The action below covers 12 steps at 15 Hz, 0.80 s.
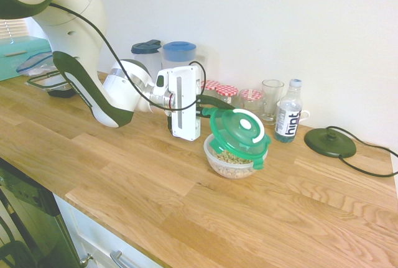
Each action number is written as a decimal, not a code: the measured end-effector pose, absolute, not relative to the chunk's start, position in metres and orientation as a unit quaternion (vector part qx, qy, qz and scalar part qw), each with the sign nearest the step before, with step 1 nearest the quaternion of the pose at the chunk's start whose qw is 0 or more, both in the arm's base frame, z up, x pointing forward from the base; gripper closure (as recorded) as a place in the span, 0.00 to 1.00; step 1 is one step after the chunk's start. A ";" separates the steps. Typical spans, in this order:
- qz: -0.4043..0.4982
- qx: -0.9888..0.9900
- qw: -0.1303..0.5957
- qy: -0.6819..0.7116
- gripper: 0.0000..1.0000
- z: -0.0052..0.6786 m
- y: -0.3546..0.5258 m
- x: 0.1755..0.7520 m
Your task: Cover the lid of food container
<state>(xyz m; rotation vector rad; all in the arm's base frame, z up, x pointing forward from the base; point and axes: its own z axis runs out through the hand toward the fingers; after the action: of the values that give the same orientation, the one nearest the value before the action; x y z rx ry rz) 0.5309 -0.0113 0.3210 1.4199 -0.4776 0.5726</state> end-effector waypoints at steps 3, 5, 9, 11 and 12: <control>0.257 0.639 0.693 -0.213 0.00 0.320 -0.006 0.530; 0.251 0.645 0.688 -0.216 0.00 0.318 -0.003 0.529; 0.244 0.669 0.665 -0.224 0.00 0.317 0.009 0.530; 0.237 0.690 0.643 -0.233 0.00 0.322 0.020 0.532; 0.229 0.703 0.629 -0.240 0.00 0.328 0.026 0.532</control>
<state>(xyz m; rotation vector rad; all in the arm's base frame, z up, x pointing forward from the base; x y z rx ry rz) 0.5323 0.0264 0.3276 1.6107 -0.5500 0.5249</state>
